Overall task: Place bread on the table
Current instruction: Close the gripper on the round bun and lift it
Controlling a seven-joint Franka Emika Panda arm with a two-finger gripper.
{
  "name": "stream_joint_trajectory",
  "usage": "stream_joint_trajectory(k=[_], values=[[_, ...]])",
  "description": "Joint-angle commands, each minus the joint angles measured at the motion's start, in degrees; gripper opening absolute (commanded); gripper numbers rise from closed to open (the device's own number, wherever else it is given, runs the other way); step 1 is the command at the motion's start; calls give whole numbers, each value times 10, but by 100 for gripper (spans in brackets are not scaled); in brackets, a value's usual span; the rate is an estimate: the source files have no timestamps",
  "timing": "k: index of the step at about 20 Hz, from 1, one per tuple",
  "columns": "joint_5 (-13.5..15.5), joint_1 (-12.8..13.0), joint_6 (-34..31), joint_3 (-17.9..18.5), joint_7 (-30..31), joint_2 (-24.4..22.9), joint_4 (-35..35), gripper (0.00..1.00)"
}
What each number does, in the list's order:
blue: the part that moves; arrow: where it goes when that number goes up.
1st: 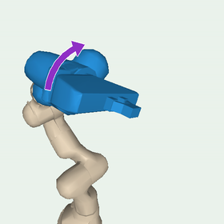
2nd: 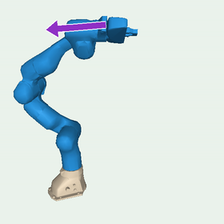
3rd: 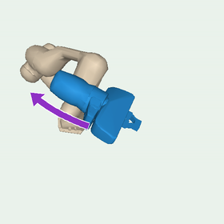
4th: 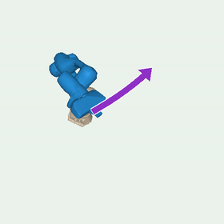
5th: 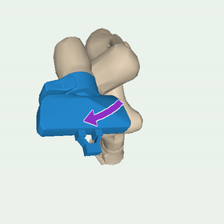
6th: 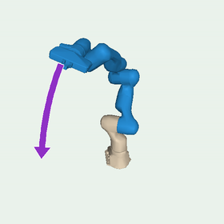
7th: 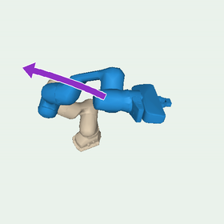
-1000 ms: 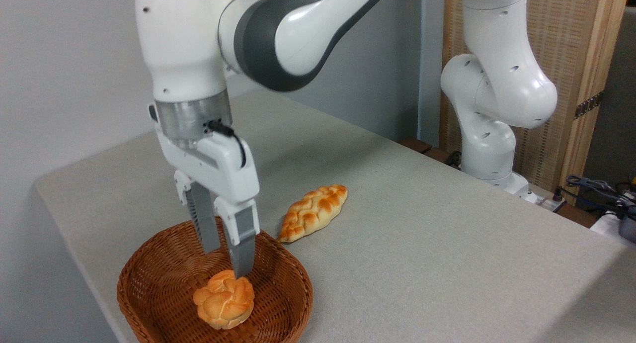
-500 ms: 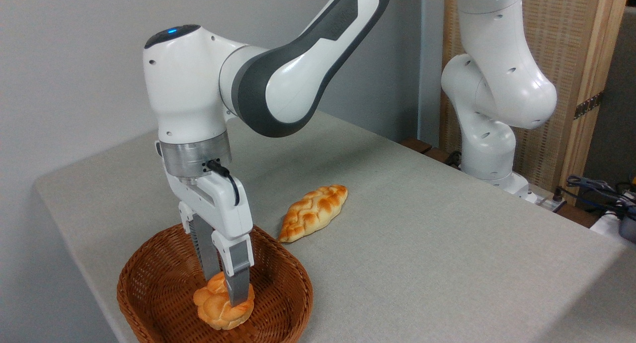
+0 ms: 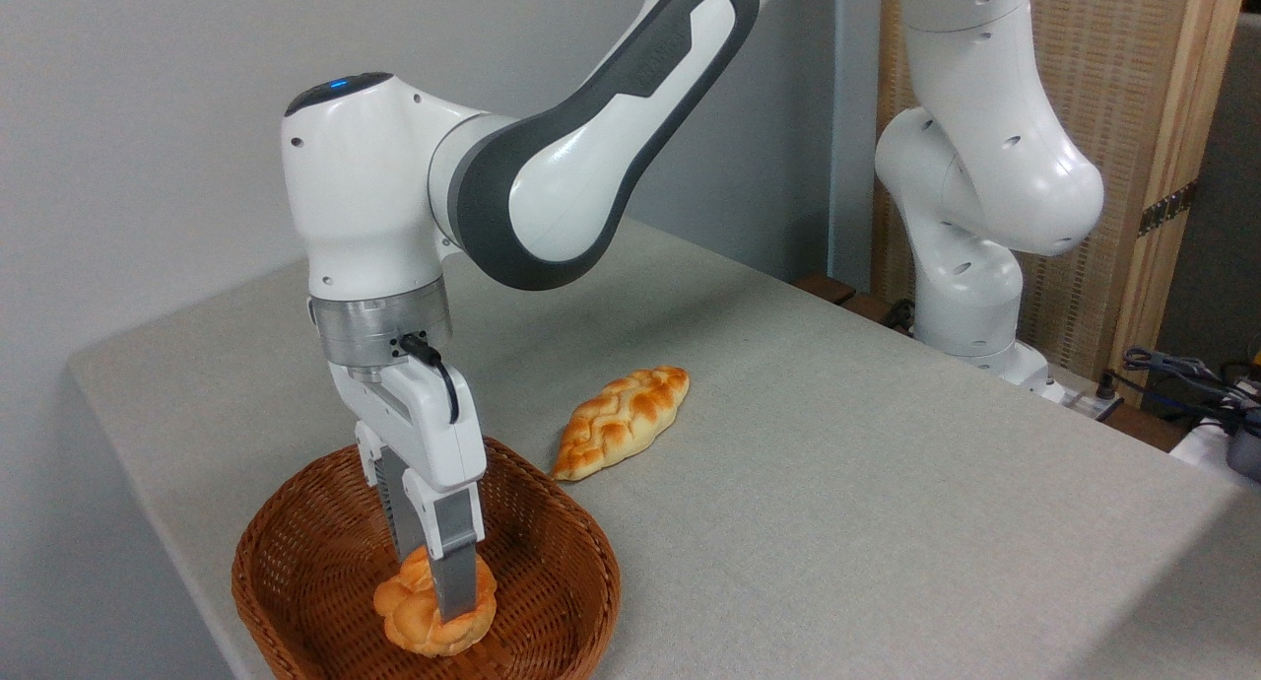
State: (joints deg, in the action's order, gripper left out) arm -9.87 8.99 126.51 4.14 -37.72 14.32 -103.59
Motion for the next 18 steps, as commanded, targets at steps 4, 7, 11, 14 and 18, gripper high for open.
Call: stream_joint_trajectory(k=[4,7,11,14,18], values=[[-2,3,15,3,-3,-6,-3,21],[17,3,8,2,-2,-25,-2,18],[48,2,1,6,-2,-51,-2,14],[65,1,-24,9,-1,-73,-2,14],[68,2,-106,28,-5,-132,-4,17]])
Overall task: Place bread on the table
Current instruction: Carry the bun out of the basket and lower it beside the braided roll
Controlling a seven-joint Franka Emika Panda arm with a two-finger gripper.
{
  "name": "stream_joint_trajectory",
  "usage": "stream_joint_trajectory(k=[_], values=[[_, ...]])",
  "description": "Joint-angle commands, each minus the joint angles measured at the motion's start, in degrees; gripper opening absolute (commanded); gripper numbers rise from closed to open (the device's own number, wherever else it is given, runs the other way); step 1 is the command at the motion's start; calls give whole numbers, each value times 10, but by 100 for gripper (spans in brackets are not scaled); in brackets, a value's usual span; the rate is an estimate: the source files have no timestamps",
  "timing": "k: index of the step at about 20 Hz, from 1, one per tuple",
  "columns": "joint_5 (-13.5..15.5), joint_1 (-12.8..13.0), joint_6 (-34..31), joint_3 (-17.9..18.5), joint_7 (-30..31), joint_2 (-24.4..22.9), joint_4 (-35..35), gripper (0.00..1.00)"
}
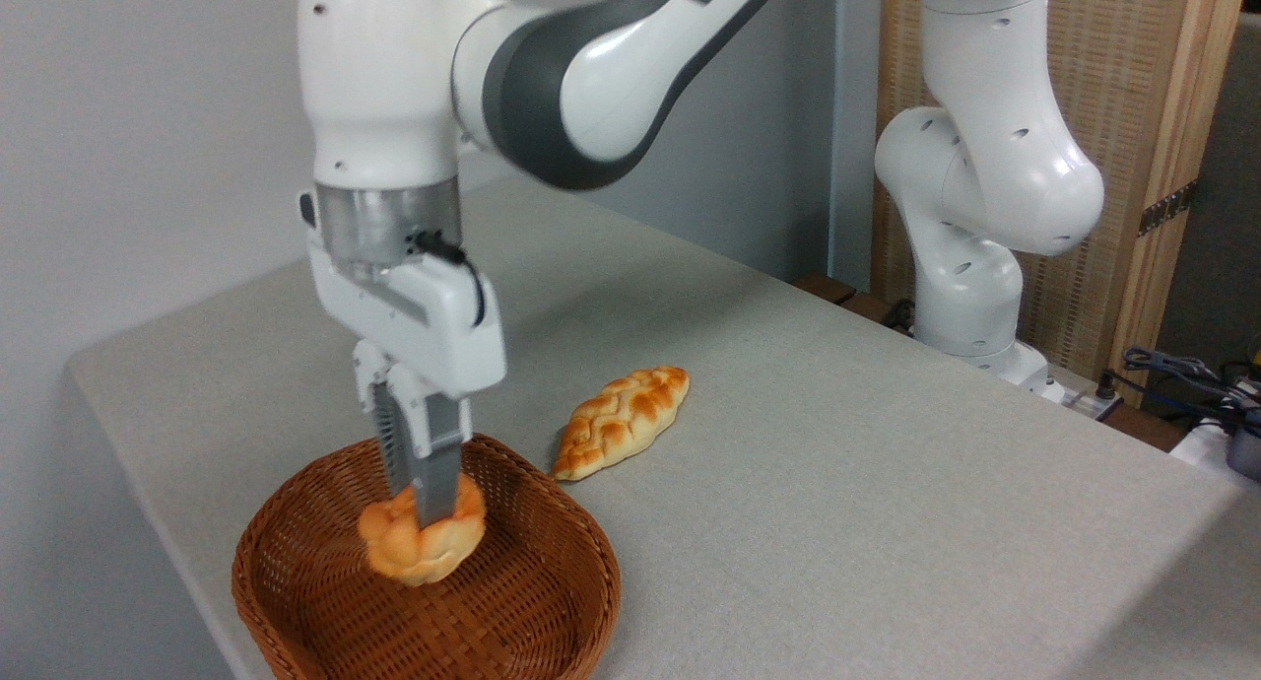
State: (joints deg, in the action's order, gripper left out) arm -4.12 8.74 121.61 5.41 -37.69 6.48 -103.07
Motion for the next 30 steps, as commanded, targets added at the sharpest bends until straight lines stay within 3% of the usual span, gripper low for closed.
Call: stream_joint_trajectory(k=[1,5,10,11,13,16,22,25,27,30], values=[[10,4,-80,24,-9,-68,-10,18],[10,11,-170,53,-104,-140,-52,22],[0,99,-172,147,-171,-231,-149,38],[-1,115,-172,165,-176,-237,-163,46],[-12,145,-173,193,-220,-241,-172,78],[-14,168,-176,213,-284,-241,-187,99],[-42,218,-175,213,-285,-219,-208,100],[-39,221,-172,212,-274,-216,-203,100],[-25,220,-174,211,-239,-220,-193,100],[4,212,-189,204,-120,-218,-135,100]])
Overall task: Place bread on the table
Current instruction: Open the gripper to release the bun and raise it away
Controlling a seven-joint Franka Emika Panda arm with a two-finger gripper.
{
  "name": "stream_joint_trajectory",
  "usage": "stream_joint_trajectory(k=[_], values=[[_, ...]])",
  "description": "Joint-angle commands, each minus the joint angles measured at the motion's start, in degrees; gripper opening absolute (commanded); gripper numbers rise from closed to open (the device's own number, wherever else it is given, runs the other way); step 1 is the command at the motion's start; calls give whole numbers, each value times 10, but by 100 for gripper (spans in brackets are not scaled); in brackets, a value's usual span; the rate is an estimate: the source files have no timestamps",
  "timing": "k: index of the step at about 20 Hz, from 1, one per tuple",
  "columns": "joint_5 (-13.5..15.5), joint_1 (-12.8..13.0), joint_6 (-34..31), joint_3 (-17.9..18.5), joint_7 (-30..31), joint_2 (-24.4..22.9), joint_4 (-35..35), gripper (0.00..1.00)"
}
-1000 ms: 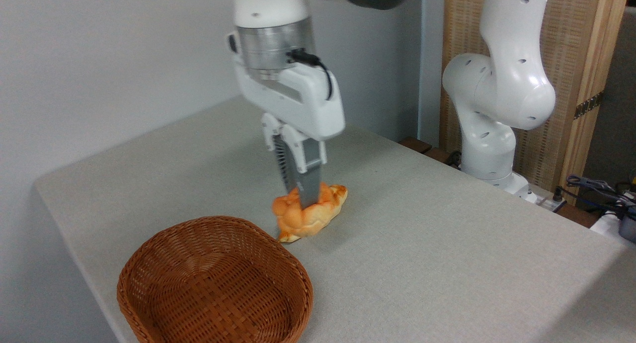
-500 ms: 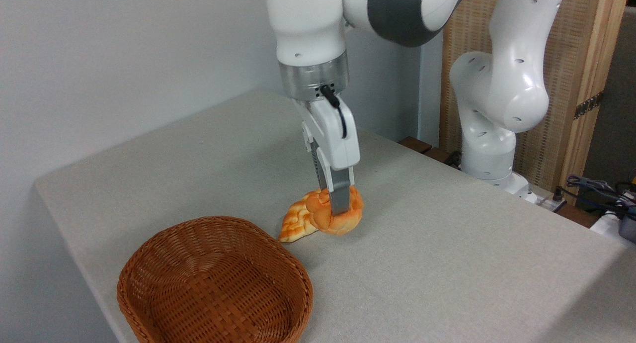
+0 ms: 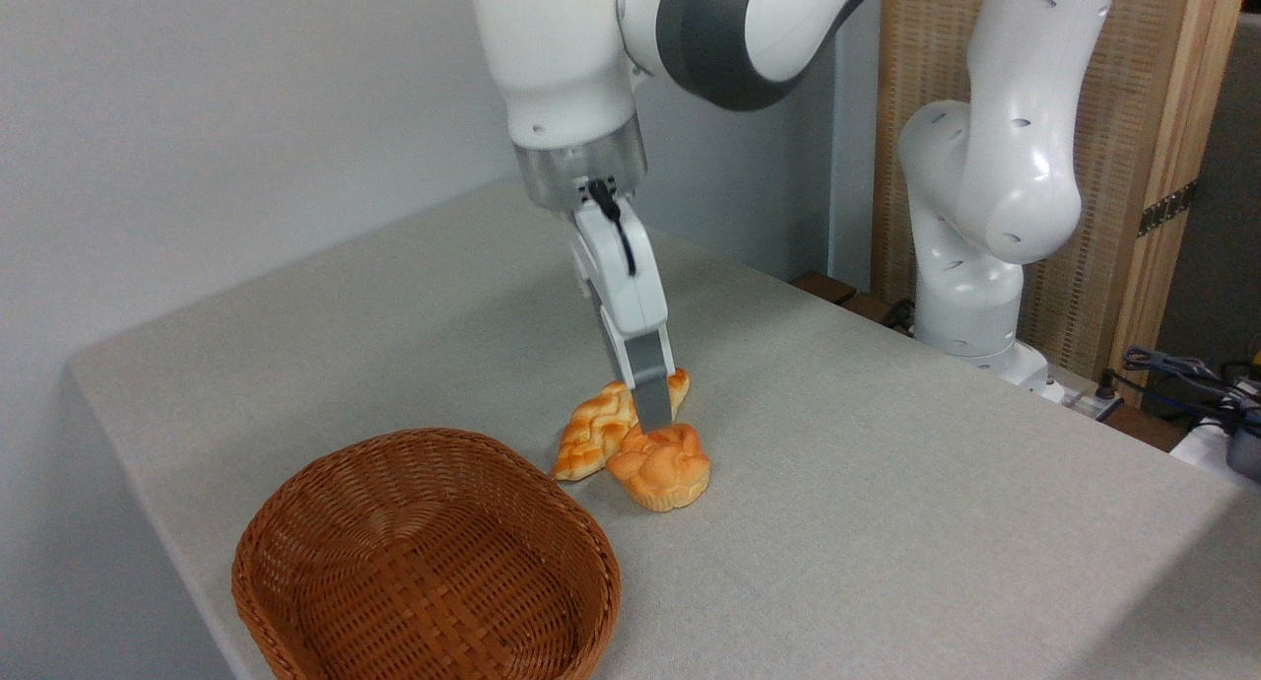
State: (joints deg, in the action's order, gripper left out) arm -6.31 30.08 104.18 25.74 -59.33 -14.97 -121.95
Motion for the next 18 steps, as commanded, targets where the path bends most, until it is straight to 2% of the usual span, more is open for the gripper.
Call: stream_joint_trajectory(k=[1,3,5,6,7,10,13,18], values=[[35,-10,-32,-8,126,2,84,100],[45,-50,-57,-39,140,18,123,100],[81,-115,-66,-91,141,41,153,100],[96,-141,-69,-117,142,52,173,100],[103,-156,-69,-132,150,72,198,100],[98,-158,-83,-149,227,125,266,100],[99,-166,-136,-148,224,155,317,100],[97,-193,-139,-167,225,165,319,100]])
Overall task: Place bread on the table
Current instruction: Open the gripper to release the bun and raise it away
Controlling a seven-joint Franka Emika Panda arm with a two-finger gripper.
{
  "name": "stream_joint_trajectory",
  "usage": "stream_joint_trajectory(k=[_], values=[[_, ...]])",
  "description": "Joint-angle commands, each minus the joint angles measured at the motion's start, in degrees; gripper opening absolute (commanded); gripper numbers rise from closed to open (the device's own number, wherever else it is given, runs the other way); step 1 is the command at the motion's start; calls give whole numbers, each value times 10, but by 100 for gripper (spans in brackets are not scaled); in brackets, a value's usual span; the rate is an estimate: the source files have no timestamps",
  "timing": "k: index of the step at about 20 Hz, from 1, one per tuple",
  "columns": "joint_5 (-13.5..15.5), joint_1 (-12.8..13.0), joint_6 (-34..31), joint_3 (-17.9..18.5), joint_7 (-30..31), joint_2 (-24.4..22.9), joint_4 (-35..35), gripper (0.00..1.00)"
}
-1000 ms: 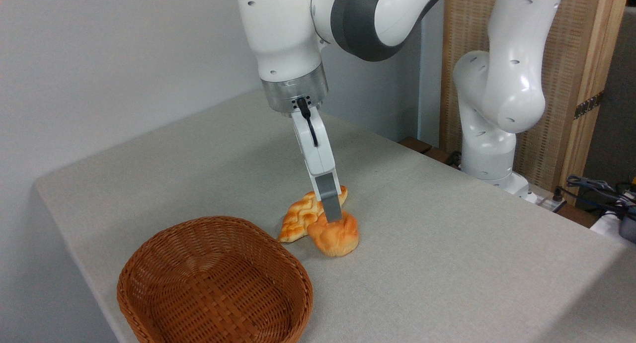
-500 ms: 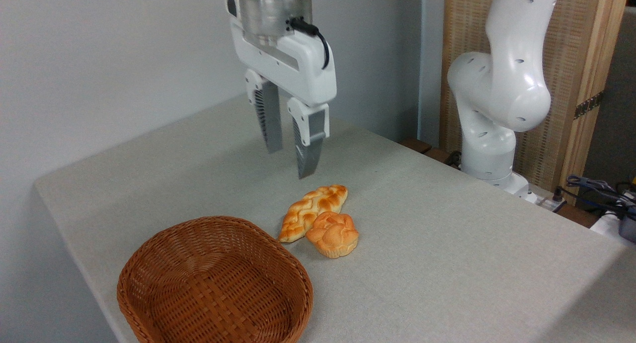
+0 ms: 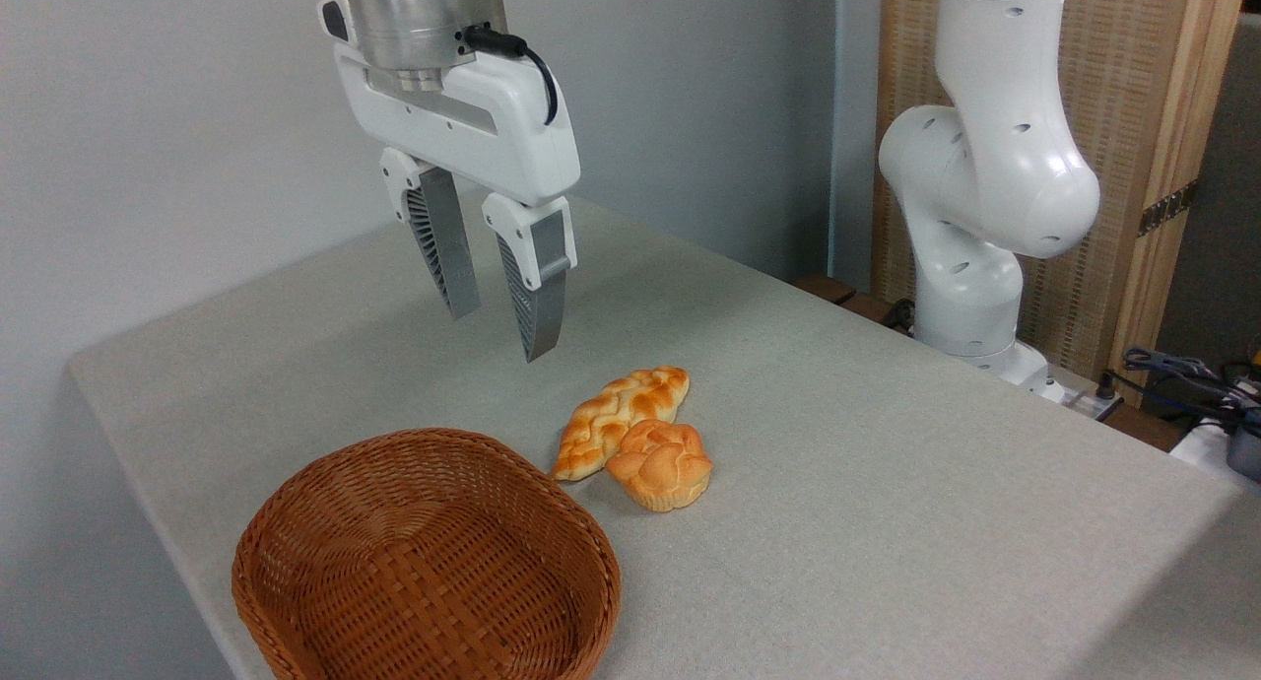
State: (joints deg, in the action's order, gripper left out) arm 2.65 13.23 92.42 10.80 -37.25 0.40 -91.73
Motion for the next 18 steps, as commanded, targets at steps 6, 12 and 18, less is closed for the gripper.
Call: stream_joint_trajectory(k=[6,12,18], values=[[8,-67,-22,-68,12,7,22,100],[4,-114,-21,-118,6,-1,22,100],[4,-114,-22,-112,-11,-3,22,100]])
